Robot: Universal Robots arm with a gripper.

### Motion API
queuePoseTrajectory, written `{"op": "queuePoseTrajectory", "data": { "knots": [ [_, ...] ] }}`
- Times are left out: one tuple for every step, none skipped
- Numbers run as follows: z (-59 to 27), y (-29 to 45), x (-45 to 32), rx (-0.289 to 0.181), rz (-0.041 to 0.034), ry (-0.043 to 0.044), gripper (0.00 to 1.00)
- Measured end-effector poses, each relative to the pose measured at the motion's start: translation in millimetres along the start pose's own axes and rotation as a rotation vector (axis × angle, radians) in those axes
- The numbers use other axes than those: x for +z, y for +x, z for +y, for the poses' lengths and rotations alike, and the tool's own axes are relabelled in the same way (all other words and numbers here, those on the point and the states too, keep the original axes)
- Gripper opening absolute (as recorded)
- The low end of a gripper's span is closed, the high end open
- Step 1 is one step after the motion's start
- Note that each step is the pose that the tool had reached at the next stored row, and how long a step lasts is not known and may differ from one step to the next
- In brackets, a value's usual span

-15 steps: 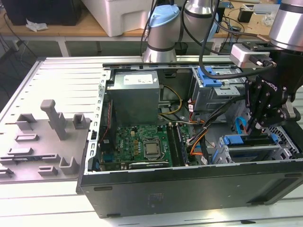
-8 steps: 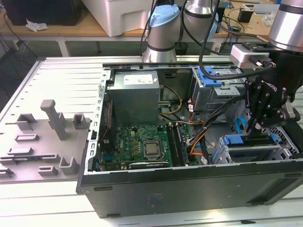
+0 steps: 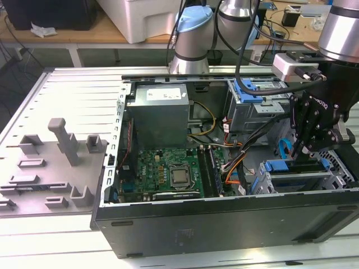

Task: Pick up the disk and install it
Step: 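Insert the second disk wire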

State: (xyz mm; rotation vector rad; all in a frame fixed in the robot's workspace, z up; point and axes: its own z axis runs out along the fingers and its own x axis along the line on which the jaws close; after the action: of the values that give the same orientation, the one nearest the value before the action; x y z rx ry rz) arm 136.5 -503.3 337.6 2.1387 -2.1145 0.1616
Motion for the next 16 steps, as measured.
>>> {"op": "queuePoseTrajectory", "data": {
  "knots": [
    [0.0,0.1,0.1,0.0,-0.0002,0.0,0.16],
    [-0.1,0.2,0.1,0.0,-0.0002,0.0,0.16],
    [-0.3,0.3,0.1,0.0,-0.0001,-0.0001,0.16],
    [-0.6,0.4,0.1,0.0,0.0,-0.0001,0.16],
    [-0.9,0.5,0.0,0.0,0.0001,-0.0001,0.16],
    [-1.1,0.6,0.0,0.0,0.0001,-0.0001,0.16],
    [-1.1,0.6,0.0,0.0,0.0001,-0.0001,0.16],
    [-1.2,0.6,0.0,0.0,0.0001,-0.0001,0.16],
    [-1.2,0.6,0.1,0.0,0.0001,0.0,0.16],
    [-1.2,0.6,0.1,0.0,0.0001,0.0,0.16],
    [-1.2,0.7,0.1,0.0,0.0002,0.0001,0.16],
    [-1.2,0.7,0.2,0.0,0.0002,0.0,0.16],
    [-1.2,0.7,0.4,0.0,0.0002,0.0,0.16],
    [-1.2,0.7,0.7,0.0,0.0002,0.0,0.16],
    [-1.2,0.6,0.9,0.0,0.0002,0.0,0.16],
    [-1.2,0.6,1.1,0.0,0.0002,0.0,0.16]
  ]
}}
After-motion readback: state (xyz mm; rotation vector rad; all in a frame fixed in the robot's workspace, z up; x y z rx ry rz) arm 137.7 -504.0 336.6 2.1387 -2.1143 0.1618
